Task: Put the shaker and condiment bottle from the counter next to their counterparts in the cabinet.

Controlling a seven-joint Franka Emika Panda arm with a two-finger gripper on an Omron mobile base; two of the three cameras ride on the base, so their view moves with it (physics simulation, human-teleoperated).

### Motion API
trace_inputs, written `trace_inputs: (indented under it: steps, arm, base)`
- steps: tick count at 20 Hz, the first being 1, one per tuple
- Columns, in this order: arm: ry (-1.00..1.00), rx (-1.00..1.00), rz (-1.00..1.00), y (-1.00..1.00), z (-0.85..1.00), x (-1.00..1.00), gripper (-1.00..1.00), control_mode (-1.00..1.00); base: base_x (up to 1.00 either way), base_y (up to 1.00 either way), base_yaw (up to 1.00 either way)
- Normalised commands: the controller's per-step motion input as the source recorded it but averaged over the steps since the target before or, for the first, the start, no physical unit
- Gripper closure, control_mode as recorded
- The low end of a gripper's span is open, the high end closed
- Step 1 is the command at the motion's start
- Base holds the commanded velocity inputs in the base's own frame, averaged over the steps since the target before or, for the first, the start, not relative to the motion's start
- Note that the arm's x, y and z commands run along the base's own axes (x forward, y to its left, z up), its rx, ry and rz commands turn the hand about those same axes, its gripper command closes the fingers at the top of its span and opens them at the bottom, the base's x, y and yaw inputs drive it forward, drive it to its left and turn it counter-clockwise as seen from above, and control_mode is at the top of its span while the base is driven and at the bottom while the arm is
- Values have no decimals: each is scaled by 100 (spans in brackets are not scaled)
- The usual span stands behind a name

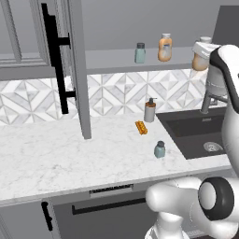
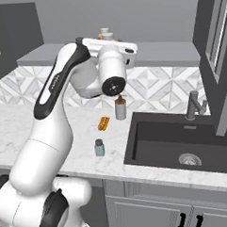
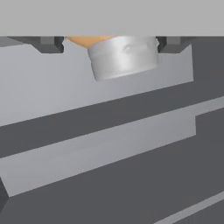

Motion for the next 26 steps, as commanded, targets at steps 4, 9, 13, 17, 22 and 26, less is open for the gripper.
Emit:
trace_inputs:
  steps: [4,9,13,17,22,26]
  arm:
    - [0,4,-4,0,28,29,100,-100]
    - [0,4,-2,0,16,32,100,-100]
    - [0,4,0,0,0,10,100,-100]
    - [0,5,0,0,-7,23,100,-100]
    - [-5,0,0,0,-21,39,100,-100]
    - [-5,0,0,0,-17,28,100,-100]
  base:
    - [0,0,0]
    - [0,0,0]
    - [0,0,0]
    - [0,0,0]
    - [0,0,0]
    - [0,0,0]
